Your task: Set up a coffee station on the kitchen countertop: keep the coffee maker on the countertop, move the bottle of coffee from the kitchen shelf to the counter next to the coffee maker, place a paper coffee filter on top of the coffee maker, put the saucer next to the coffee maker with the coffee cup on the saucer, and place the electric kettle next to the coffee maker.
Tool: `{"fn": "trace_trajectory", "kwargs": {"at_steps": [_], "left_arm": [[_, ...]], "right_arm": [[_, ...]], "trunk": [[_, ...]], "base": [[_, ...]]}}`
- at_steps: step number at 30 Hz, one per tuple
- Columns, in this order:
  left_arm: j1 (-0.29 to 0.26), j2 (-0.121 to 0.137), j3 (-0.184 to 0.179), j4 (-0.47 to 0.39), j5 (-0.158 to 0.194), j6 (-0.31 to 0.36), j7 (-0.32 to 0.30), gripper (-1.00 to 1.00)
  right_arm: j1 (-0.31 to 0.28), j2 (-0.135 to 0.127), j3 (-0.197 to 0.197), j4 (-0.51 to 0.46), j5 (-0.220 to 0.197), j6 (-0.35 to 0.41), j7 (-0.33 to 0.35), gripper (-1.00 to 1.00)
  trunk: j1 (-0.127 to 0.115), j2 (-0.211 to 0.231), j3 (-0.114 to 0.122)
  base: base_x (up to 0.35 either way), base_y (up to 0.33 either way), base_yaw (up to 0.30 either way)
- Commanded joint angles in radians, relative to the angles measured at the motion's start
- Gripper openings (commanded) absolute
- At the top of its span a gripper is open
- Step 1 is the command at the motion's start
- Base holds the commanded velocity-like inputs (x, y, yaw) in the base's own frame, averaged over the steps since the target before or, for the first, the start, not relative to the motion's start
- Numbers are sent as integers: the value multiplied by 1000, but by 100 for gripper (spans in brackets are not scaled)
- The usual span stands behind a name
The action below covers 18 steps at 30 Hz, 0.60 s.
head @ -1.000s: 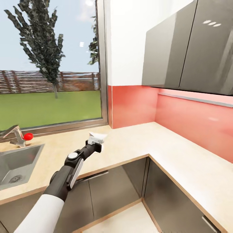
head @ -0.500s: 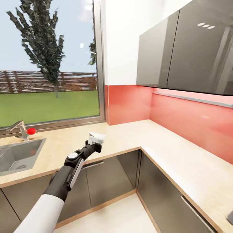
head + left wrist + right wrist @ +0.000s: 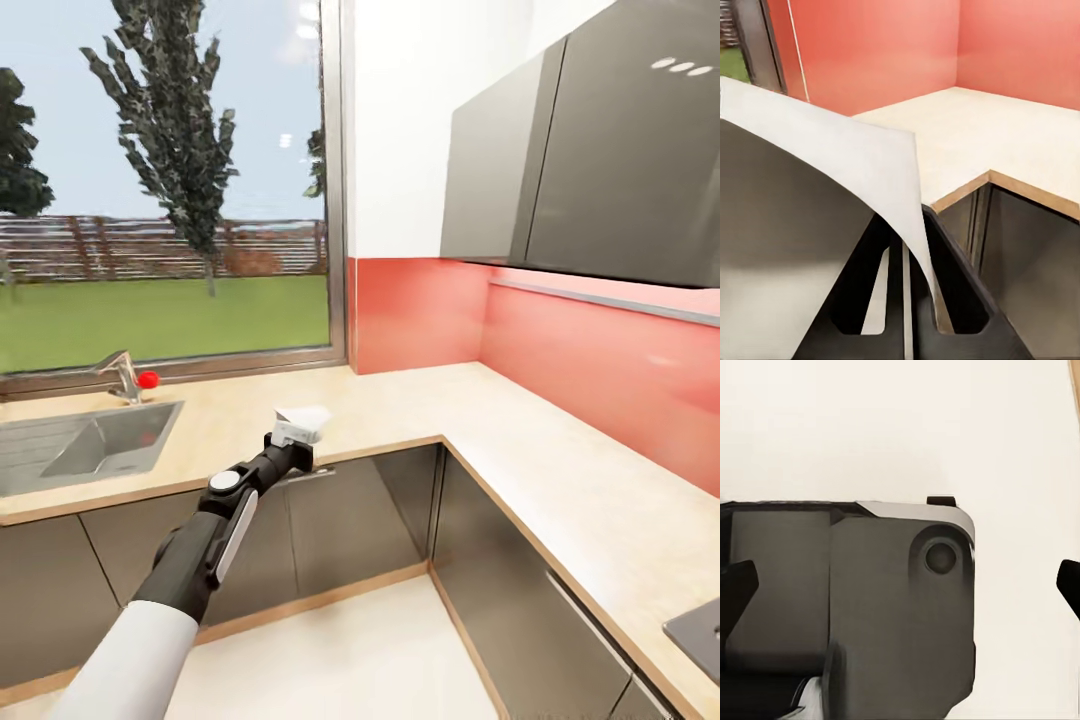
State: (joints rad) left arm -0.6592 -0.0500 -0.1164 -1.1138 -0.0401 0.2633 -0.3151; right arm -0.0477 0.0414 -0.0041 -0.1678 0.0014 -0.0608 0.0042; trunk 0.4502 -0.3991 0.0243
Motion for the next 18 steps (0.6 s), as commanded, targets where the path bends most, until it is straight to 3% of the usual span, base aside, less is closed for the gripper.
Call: {"fn": "trace_trajectory", "kwargs": {"at_steps": [1, 11, 15, 18], "left_arm": [[0, -1, 1, -1, -7, 4, -6, -100], [0, -1, 1, -1, -7, 4, -6, -100], [0, 5, 2, 0, -9, 3, -6, -100], [11, 26, 2, 1, -7, -1, -6, -100]], "right_arm": [[0, 0, -1, 1, 0, -3, 0, 100], [0, 0, -1, 1, 0, -4, 0, 100], [0, 0, -1, 1, 0, -4, 0, 100], [-1, 0, -1, 1, 0, -3, 0, 100]], "trunk": [[0, -1, -1], [0, -1, -1], [0, -1, -1], [0, -1, -1]], "base": [[-322, -18, 269], [-310, -3, 276], [-87, 0, 278], [-18, 0, 278]]}}
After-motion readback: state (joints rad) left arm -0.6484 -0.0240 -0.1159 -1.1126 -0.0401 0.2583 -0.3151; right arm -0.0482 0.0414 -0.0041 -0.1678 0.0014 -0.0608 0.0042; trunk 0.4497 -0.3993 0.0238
